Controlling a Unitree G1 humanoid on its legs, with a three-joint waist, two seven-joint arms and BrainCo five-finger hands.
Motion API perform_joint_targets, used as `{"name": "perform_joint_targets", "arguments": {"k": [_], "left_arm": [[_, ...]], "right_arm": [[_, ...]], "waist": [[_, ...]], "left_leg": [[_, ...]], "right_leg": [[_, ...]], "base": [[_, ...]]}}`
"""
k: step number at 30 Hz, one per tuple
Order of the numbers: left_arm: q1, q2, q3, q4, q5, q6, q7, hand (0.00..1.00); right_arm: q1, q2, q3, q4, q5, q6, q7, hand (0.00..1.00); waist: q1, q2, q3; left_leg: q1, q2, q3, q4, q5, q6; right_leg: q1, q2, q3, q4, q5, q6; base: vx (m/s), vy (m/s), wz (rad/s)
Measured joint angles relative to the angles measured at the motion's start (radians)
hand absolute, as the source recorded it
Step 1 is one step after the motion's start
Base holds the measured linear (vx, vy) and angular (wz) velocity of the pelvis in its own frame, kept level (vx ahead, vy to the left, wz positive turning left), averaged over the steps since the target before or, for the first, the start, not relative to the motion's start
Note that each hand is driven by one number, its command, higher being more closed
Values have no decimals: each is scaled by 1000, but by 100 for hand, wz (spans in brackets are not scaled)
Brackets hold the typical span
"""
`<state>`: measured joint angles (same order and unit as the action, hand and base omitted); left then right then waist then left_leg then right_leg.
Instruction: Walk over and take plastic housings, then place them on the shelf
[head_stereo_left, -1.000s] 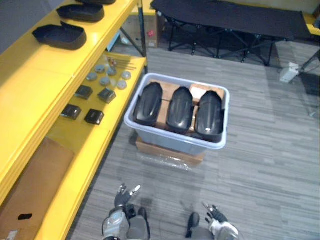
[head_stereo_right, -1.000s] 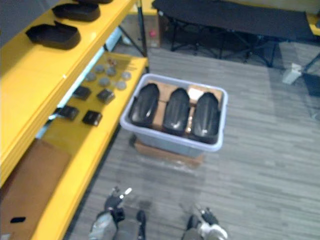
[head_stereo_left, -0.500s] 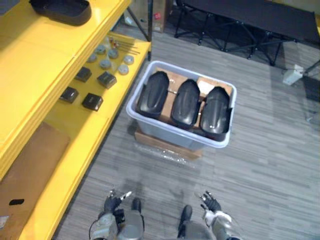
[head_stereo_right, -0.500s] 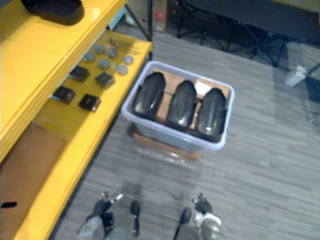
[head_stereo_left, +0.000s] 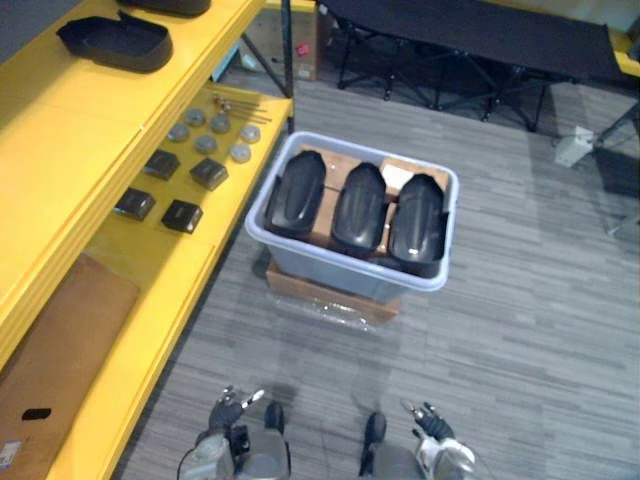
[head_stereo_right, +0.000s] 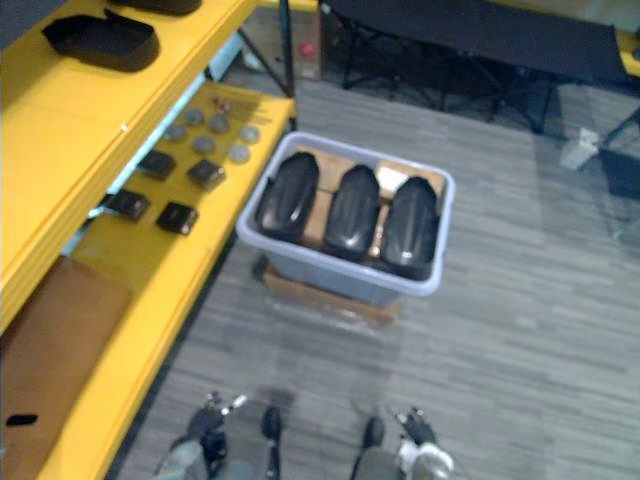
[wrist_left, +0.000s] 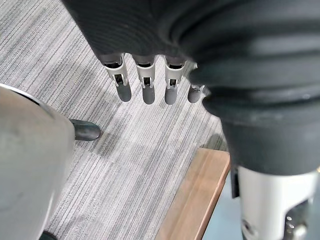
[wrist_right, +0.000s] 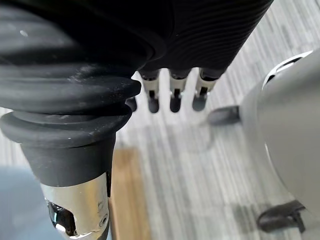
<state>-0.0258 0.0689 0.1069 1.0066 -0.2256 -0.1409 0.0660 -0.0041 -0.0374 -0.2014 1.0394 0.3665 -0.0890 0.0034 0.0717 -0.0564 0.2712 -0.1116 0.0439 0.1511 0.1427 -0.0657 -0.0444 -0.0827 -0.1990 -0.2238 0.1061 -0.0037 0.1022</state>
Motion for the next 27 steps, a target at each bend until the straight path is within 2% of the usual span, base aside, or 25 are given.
{"name": "perform_joint_targets", "arguments": {"k": [3,5,7,8,12,15,17,20,22,23,25,27], "left_arm": [[-5,-16,-2,-4,-1,0,3,0],[-4,-6,-21,-4,-1,-1,12,0],[-8,8,-57,-5,5,-1,16,0],[-13,23,-85,-6,10,-4,22,0],[-14,56,-125,-12,48,-6,31,0],[-14,79,-127,-20,46,1,41,0],[-14,78,-124,-36,47,11,41,0],[-16,74,-117,-60,40,12,48,0],[-18,71,-103,-81,17,10,55,0],[-18,71,-98,-85,0,9,61,0],[-19,67,-79,-81,-54,5,81,0],[-20,58,-76,-78,-88,-4,84,0]], "right_arm": [[19,-2,-2,-18,-96,-74,38,0],[54,-9,150,-136,-261,-193,63,0],[54,-42,319,-336,-346,-255,65,0],[12,-61,393,-505,-351,-277,68,0],[-169,-61,372,-731,-299,-332,42,0],[-419,-108,234,-791,-163,-321,-46,0],[-559,-184,139,-773,-101,-293,-96,0],[-752,-353,77,-688,-96,-245,-210,0],[-853,-474,52,-587,-92,-195,-299,0],[-869,-499,44,-561,-85,-176,-318,0],[-886,-565,7,-455,-77,-108,-393,0],[-886,-599,-6,-383,-30,-66,-402,0]], "waist": [[-2,18,10],[-1,15,11],[-3,9,11],[0,1,12],[11,-24,10],[14,-43,18],[15,-36,26],[6,-1,66],[-2,36,112],[-1,45,125],[7,71,167],[12,85,184]], "left_leg": [[-13,-1,-2,7,0,0],[-13,0,-3,7,0,1],[-23,0,-1,12,-2,4],[-38,1,-2,26,-5,8],[-53,0,-6,48,-9,15],[-77,10,-7,101,-32,16],[-101,16,-9,137,-48,19],[-140,18,-18,186,-71,21],[-195,19,-33,226,-74,24],[-208,21,-34,236,-74,25],[-262,30,-38,270,-75,33],[-306,34,-44,292,-76,36]], "right_leg": [[-11,-7,-6,9,3,8],[-12,-7,2,1,12,16],[-12,-7,6,-22,30,23],[-10,-4,5,-43,48,23],[-1,-2,9,-66,70,24],[-1,6,14,-67,81,22],[-4,9,15,-67,87,20],[-20,9,18,-61,94,18],[-53,10,8,-56,93,13],[-63,11,8,-52,95,12],[-109,14,6,-30,95,12],[-147,17,3,-16,99,18]], "base": [[-28,2,4],[-16,6,-10],[-17,12,-7],[0,0,0],[-12,17,5],[-40,21,-2],[-80,41,-2],[-110,61,4],[-124,66,12],[-97,38,6],[-75,24,0],[-25,8,0]]}}
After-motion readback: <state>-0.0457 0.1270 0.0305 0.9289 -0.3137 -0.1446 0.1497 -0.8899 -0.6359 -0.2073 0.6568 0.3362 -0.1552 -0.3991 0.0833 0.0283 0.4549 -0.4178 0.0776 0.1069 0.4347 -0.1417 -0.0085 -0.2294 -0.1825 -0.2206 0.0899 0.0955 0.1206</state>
